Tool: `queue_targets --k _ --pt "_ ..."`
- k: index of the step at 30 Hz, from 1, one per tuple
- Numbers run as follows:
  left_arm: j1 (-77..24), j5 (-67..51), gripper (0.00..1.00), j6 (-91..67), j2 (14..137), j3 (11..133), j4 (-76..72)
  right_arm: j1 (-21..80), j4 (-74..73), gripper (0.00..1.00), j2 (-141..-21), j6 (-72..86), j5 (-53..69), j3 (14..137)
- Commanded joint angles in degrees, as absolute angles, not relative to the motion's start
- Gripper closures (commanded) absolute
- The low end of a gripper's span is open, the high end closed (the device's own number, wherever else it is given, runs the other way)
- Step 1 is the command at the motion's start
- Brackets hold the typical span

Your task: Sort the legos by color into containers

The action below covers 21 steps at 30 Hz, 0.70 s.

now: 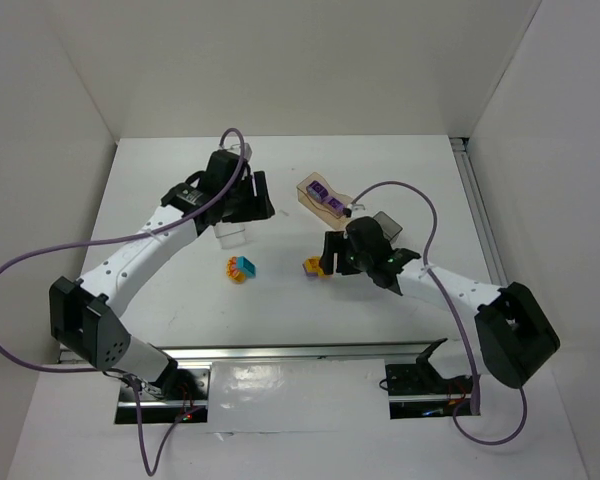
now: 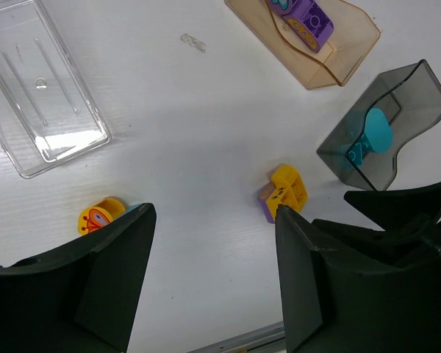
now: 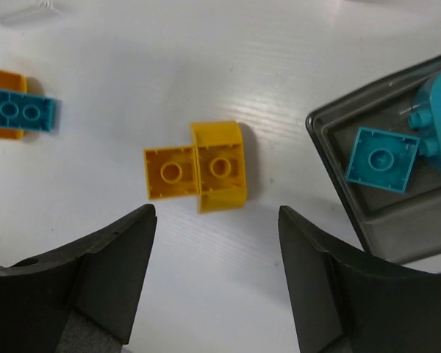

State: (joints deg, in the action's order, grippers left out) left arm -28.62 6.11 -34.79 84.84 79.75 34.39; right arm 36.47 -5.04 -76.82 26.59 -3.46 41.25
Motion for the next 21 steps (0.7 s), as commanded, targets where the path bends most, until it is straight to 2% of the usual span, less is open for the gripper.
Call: queue_targets --k 1,6,9,21 --pt "-28.21 5.19 0.26 -34.63 82.09 79.54 32.52 35.16 -0.89 0.27 -73.13 23.39 5.78 38.15" --pt "-28.21 5.19 0.26 -34.63 82.62 79.54 32.52 32.09 2.90 0.30 -75.05 20.40 17.39 36.21" --pt "-28.21 4.66 0.26 -34.63 82.62 80.07 32.52 30.68 4.30 0.26 -77.34 19.25 20.73 36.21" --pt "-26.54 4.13 0.26 -34.10 83.14 80.07 32.52 27.25 6.40 0.27 -84.99 17.58 22.85 38.85"
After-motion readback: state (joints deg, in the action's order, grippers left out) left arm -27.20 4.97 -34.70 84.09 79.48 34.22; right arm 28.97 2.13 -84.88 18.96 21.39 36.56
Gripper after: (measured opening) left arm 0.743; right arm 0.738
